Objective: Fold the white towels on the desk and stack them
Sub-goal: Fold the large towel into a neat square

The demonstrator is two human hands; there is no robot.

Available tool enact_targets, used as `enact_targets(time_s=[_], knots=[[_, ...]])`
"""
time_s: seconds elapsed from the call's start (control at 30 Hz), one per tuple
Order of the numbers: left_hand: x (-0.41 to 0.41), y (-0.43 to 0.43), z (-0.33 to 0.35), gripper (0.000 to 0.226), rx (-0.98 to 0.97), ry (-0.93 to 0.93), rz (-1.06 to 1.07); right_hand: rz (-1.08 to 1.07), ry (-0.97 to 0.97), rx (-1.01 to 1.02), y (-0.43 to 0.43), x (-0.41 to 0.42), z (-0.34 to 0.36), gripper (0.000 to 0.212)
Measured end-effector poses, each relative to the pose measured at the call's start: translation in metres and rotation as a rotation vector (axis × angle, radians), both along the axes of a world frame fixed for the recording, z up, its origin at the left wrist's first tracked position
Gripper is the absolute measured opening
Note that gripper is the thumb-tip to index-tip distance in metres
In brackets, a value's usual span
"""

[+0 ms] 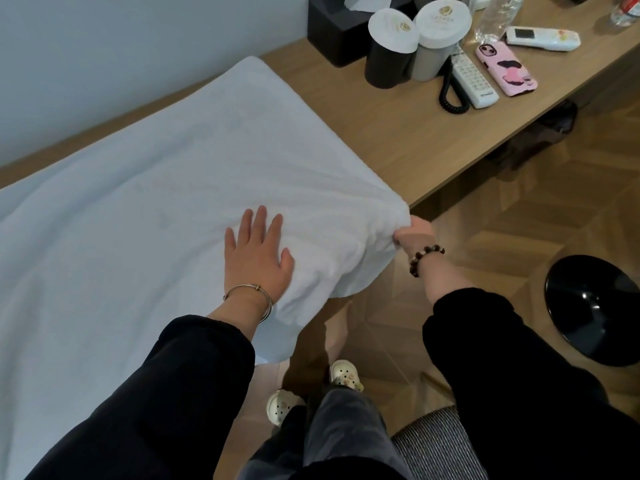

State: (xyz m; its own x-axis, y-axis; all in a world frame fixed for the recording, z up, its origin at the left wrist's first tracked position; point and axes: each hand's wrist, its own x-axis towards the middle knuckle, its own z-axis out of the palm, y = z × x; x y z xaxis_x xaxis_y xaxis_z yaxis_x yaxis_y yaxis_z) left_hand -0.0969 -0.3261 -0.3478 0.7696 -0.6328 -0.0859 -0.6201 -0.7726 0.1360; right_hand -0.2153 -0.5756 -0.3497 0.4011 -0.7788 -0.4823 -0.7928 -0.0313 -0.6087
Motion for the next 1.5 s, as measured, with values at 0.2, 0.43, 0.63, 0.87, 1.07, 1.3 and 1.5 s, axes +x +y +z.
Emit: enact_targets(time_s=[0.2, 0.43, 0.63, 0.87, 1.07, 1.3, 1.5], knots=[[0.000, 0.001, 0.001, 0.064, 0.003, 0.006, -0.035, -0.240, 0.061, -0.155, -0.009, 0.002, -0.006, 0.025], [0.001, 0.001, 0.001, 0.070, 0.050, -0.002, -0.058, -0.214, -0.012, -0.175, -0.005, 0.020, 0.001, 0.043], [0.001, -0.001, 0.003, 0.070, 0.060, 0.012, -0.055, 0.133, -0.022, -0.798, 0.011, 0.062, 0.032, 0.020], [0.003, 0.001, 0.003, 0.071, 0.067, 0.040, -0.063, 0.280, 0.108, -0.705, 0.020, 0.132, 0.017, 0.037], [0.031, -0.011, 0.026, 0.040, -0.063, 0.000, -0.081, 0.318, 0.183, -0.654, -0.008, 0.150, 0.020, 0.022], [0.132, 0.006, 0.023, 0.054, 0.010, 0.082, 0.364, 0.426, 0.031, -0.500, 0.005, 0.254, 0.034, 0.050], [0.169, -0.001, 0.001, 0.059, 0.161, 0.079, 0.335, 0.439, 0.035, -0.502, -0.011, 0.335, 0.019, 0.041]])
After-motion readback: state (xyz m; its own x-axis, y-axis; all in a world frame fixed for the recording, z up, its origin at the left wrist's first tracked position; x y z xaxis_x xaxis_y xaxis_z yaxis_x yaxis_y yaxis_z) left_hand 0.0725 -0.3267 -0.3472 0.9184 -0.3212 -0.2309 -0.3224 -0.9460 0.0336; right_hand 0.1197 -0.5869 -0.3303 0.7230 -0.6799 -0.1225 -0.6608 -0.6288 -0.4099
